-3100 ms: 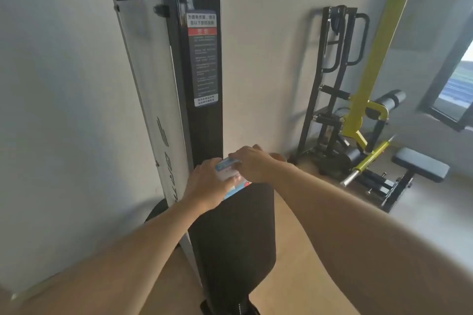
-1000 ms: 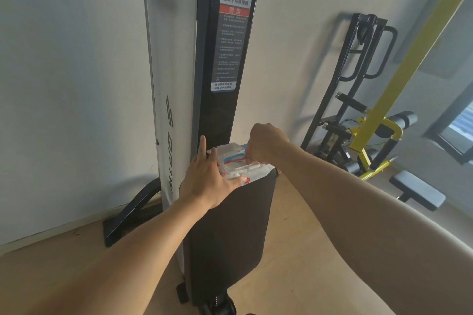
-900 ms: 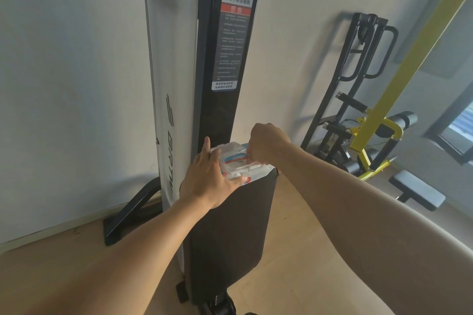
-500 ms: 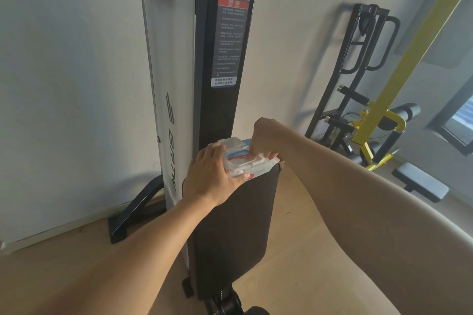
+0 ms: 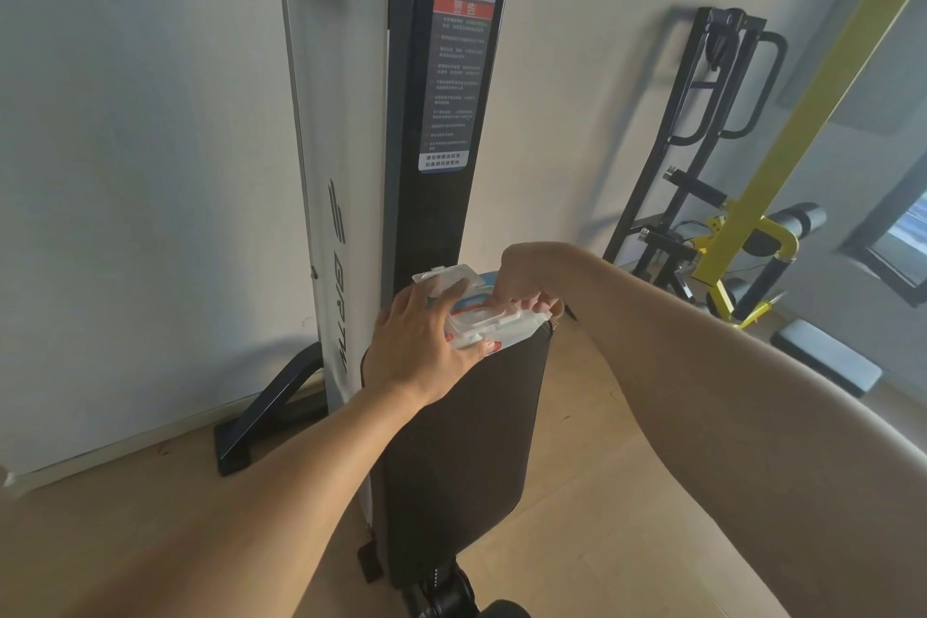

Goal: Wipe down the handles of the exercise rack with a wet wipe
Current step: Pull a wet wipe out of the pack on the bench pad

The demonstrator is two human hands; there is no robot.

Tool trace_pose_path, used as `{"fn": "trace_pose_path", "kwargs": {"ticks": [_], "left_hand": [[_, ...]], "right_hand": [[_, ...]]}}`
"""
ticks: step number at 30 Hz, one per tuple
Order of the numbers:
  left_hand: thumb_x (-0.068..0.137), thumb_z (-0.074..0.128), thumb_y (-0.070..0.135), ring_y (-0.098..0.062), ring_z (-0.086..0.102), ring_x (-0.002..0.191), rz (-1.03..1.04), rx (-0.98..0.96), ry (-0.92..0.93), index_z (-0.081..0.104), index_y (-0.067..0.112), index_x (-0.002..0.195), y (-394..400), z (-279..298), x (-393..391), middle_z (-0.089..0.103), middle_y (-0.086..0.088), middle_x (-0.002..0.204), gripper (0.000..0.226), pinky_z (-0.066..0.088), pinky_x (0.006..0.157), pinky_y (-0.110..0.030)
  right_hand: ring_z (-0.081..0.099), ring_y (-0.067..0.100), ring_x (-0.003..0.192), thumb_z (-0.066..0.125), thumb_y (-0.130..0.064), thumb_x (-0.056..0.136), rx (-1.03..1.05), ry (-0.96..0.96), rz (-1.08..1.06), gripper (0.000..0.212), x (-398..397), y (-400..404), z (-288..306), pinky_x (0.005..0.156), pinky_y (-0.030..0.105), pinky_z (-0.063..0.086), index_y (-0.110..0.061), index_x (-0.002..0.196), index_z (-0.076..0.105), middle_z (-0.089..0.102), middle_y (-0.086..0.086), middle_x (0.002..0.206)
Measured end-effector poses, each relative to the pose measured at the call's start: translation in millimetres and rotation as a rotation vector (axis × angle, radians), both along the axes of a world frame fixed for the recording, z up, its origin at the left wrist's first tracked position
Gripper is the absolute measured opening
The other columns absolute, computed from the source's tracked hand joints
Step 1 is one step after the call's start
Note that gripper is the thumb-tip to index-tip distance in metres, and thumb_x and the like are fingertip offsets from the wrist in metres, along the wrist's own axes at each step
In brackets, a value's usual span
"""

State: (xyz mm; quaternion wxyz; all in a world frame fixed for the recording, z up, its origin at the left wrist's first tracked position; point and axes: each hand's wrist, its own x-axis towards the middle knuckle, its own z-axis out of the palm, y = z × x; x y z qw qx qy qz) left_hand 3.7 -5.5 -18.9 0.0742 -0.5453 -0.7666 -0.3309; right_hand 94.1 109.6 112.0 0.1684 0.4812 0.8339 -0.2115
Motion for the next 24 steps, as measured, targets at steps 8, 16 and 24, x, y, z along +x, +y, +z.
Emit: {"fn": "trace_pose_path", "kwargs": {"ticks": [8, 16, 24], "left_hand": [[0.072, 0.064, 0.075, -0.015, 0.057, 0.119, -0.006, -0.010, -0.045, 0.060, 0.039, 0.119, 1, 5, 1, 0.052, 0.014, 0.137, 0.060, 0.048, 0.099, -0.036], [0.064, 0.076, 0.071, -0.016, 0.063, 0.111, -0.057, 0.097, -0.153, 0.055, 0.036, 0.119, -10, 10, 3, 0.063, 0.012, 0.127, 0.068, 0.052, 0.095, -0.035], [0.083, 0.043, 0.075, -0.015, 0.066, 0.105, -0.054, 0.109, -0.140, 0.051, 0.027, 0.115, -9, 5, 0, 0.066, 0.006, 0.121, 0.058, 0.052, 0.085, -0.026]], "right_hand": [[0.047, 0.017, 0.063, 0.051, -0.019, 0.102, 0.355, -0.169, 0.430, 0.018, -18, -34, 4, 0.055, 0.019, 0.037, -0.010, 0.088, 0.056, 0.048, 0.002, 0.070], [0.061, 0.012, 0.074, 0.056, -0.029, 0.099, -0.122, 0.064, 0.152, 0.025, -29, -25, 7, 0.061, 0.021, 0.043, -0.014, 0.086, 0.071, 0.071, -0.005, 0.084], [0.068, 0.010, 0.071, 0.078, -0.020, 0.082, 0.140, 0.444, 0.101, 0.004, 4, -2, -13, 0.054, 0.012, 0.047, -0.024, 0.083, 0.079, 0.072, -0.007, 0.080]]}}
